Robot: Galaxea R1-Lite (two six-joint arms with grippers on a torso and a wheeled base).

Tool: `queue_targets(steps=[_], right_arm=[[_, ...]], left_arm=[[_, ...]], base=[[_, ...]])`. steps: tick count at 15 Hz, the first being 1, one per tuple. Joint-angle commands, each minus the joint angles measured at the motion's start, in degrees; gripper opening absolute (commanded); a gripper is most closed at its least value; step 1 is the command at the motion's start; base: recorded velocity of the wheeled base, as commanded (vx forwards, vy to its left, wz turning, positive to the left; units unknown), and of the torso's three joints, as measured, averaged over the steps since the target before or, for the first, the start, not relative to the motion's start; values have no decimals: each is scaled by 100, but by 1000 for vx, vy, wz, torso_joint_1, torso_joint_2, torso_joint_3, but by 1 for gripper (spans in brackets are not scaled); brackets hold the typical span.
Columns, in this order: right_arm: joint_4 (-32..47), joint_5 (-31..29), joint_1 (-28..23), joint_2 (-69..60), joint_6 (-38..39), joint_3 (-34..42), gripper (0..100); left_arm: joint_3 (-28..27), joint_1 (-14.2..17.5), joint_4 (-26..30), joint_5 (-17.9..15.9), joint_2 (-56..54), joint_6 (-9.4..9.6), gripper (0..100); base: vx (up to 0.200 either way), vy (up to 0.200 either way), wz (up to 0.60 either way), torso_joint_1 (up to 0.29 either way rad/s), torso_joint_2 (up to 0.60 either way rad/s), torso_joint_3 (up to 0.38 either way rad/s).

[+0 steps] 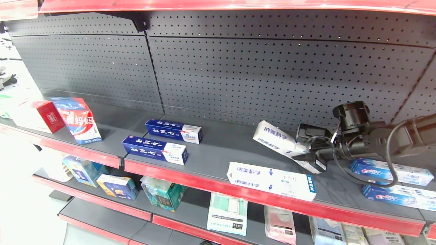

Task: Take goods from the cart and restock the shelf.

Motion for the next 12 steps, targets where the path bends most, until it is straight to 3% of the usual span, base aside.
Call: queue_targets(steps=[1,12], right_arm=[[3,30,74,115,-9,-45,0],[3,12,82,343,-70,-89,0]], left_arm=[[0,0,0,2,-2,-1,100],[0,0,0,2,-2,-1,100]], base=[[0,0,0,0,0,0],[0,0,0,0,0,0]])
